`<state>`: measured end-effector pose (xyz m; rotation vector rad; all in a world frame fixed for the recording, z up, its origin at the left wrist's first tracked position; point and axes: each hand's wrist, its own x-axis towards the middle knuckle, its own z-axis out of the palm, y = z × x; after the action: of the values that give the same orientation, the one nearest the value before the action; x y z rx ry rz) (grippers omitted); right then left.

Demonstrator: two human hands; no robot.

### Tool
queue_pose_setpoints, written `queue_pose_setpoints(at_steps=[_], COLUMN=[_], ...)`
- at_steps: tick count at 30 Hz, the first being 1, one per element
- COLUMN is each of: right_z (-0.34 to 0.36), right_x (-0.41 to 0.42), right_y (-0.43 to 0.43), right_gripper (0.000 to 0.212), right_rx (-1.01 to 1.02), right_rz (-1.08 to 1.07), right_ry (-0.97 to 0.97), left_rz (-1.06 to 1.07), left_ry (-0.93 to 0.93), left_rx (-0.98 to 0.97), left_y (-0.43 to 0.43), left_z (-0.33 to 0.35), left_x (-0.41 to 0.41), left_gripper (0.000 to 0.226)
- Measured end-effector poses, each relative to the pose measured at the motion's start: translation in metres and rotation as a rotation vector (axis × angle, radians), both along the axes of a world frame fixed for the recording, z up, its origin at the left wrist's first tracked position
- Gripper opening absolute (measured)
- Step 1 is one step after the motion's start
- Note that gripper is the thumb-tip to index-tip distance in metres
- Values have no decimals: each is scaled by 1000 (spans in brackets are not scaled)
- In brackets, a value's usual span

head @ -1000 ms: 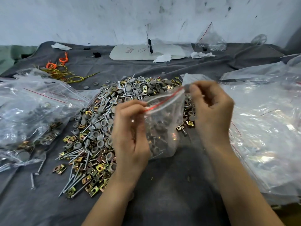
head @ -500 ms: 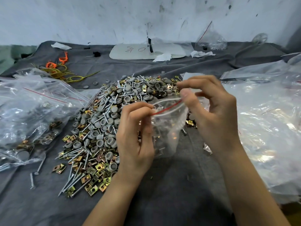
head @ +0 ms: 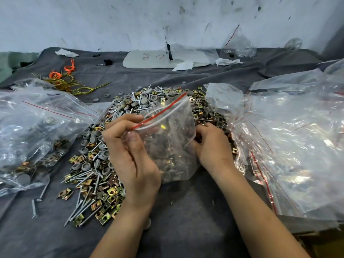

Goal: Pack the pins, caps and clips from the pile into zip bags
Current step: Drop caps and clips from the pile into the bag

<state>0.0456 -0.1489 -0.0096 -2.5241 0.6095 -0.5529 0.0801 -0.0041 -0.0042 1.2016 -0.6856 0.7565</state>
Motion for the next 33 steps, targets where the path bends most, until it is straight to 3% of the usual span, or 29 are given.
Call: queue_pose_setpoints(at_steps=[7, 11, 20, 23, 26, 29, 33], right_z=[3, 13, 14, 15, 36, 62, 74], right_x=[-1, -11, -11, -13, -23, -37, -43], right_y=[-4, -12, -7, -10, -11, -1, 16], right_gripper=[14, 21, 7, 4, 11, 13, 12], right_rx=[74, 229, 135, 194, 330, 345, 68], right_rz=[30, 91, 65, 35, 11, 178, 291], right_ry=[-9, 143, 170, -13, -435, -737, -641], left_rz=[84, 95, 105, 87, 67, -32, -108], left_ry=[-29, -15, -17, -21, -36, -19, -46], left_rx=[70, 55, 97, 131, 209, 260, 354], left_y=[-1, -2, -1, -1, -2, -5, -7], left_z=[-2, -3, -4, -3, -3, -2, -2], left_x=[-1, 1, 1, 0, 0, -4, -8], left_gripper=[19, 20, 15, 16, 18, 15, 13])
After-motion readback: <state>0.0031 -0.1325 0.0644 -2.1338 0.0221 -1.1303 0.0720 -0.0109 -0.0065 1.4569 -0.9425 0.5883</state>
